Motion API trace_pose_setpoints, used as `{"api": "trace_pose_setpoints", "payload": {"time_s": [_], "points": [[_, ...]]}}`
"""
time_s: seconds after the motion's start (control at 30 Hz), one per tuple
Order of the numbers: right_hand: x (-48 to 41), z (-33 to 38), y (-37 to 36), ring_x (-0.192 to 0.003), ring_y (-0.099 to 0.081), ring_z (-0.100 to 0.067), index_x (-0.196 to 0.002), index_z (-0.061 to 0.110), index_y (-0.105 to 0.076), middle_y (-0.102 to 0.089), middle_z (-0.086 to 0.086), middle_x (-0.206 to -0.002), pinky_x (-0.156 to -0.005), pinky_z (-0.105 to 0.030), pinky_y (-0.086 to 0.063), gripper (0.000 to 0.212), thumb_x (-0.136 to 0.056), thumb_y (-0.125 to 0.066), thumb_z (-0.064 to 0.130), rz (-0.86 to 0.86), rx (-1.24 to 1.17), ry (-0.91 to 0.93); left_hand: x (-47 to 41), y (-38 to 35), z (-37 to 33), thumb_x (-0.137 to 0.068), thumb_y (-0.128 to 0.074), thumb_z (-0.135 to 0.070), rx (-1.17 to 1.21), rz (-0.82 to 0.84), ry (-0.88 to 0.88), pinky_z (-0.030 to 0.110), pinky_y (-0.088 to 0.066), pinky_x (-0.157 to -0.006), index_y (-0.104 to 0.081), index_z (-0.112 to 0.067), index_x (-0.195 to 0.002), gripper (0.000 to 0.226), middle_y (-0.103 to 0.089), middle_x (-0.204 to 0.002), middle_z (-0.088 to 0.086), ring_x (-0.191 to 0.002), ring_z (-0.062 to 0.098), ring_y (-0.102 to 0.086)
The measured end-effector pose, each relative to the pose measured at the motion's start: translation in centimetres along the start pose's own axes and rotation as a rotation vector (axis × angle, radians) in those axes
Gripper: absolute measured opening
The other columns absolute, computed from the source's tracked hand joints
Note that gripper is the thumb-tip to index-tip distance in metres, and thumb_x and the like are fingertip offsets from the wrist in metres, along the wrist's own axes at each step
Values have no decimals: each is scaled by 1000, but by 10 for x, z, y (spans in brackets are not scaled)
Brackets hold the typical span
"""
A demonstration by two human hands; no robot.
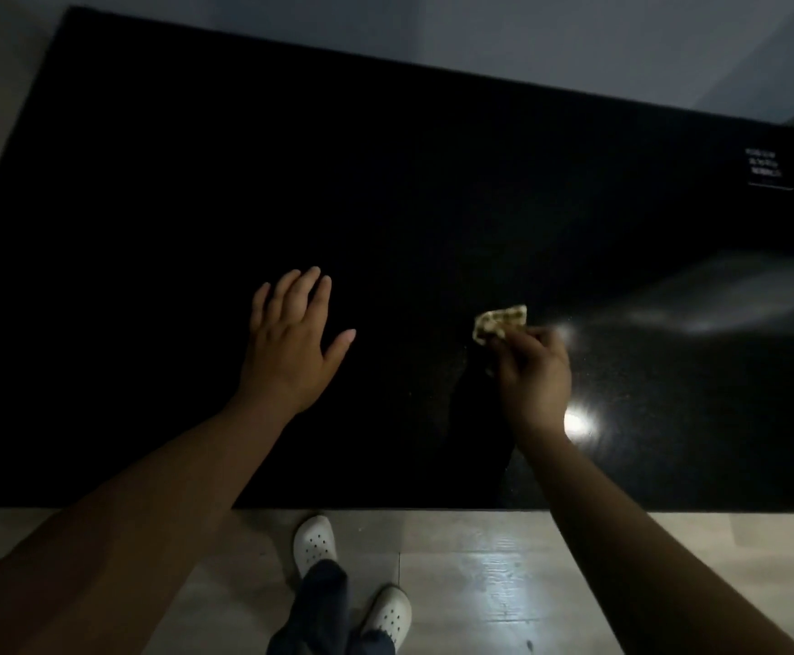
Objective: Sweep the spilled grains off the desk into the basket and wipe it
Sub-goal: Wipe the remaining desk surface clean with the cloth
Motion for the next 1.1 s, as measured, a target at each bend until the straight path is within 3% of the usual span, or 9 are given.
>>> {"api": "trace_pose_setpoints", "payload": {"time_s": [0.13, 0.33, 0.47, 0.57, 0.67, 0.73, 0.8, 0.9, 1.1], "points": [[58, -2, -9, -88, -55, -23, -105, 16, -72, -58, -4, -98, -73, -24, -40, 22, -84, -68, 9, 11, 30, 115, 1, 1, 2, -94, -31, -54, 11, -19, -8, 48, -9, -118, -30, -9, -147, 69, -24, -155, 10, -144, 26, -17], [148, 6, 15, -86, -53, -6, -105, 32, -70, -51, 17, -93, -67, -23, -48, 36, -76, -68, 11, 335, -142, 165, 4, -3, 4, -90, -20, -59, -4, -24, -26, 49, -11, -117, -32, -7, -146, 77, -28, -153, 12, -142, 29, -21], [111, -3, 30, -85, -58, -15, -100, 20, -72, -56, 4, -97, -68, -35, -53, 17, -86, -67, 12, 101, -119, 102, 5, -3, 3, -94, -28, -55, 12, -40, -37, 46, -5, -118, -28, -8, -147, 71, -22, -155, 11, -144, 28, -15], [83, -12, 19, -92, -57, -23, -107, 13, -72, -56, -2, -99, -76, -28, -47, 20, -88, -67, 15, 0, -33, 2, 6, -4, 3, -96, -35, -50, 7, -54, -39, 44, -3, -119, -25, -9, -148, 67, -19, -157, 10, -144, 27, -12], [105, -10, 1, -90, -54, -21, -107, 15, -72, -58, -3, -99, -75, -22, -40, 22, -86, -67, 13, -3, 1, 62, 5, -5, 4, -96, -35, -50, 2, -60, -42, 45, -4, -119, -25, -9, -148, 67, -19, -156, 10, -144, 27, -12], [137, -3, -4, -88, -51, -17, -106, 20, -71, -56, 0, -97, -71, -20, -36, 24, -84, -66, 11, 78, 1, 165, 4, -6, 4, -96, -35, -51, -11, -62, -39, 45, -4, -118, -25, -9, -148, 67, -19, -156, 9, -144, 27, -12], [164, 10, -3, -85, -50, -11, -104, 27, -70, -53, 7, -95, -67, -21, -41, 31, -79, -67, 9, 279, -101, 248, 2, -6, 4, -96, -35, -52, -20, -63, -34, 45, -5, -119, -25, -10, -148, 68, -20, -156, 9, -144, 27, -12], [163, 24, 5, -78, -57, -11, -97, 30, -67, -49, 13, -93, -62, -36, -52, 20, -83, -62, 16, 514, -271, 272, 3, -8, 5, -95, -35, -52, -19, -60, -33, 45, -5, -119, -26, -10, -148, 68, -20, -156, 9, -144, 27, -13], [35, 38, -4, -81, -60, -12, -93, 15, -74, -53, 8, -91, -68, -26, -50, 10, -86, -67, 13, 142, -227, 127, 1, -7, 9, -92, -24, -58, 28, -51, -47, 47, -6, -118, -28, -8, -147, 74, -22, -156, 10, -143, 29, -15]]}}
Point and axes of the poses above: each hand's wrist, its own x-axis away from the middle knuckle, its own y-axis out of the back of the hand, z = x × y, the point moved 1 cm from there along -x, towards the middle knuckle
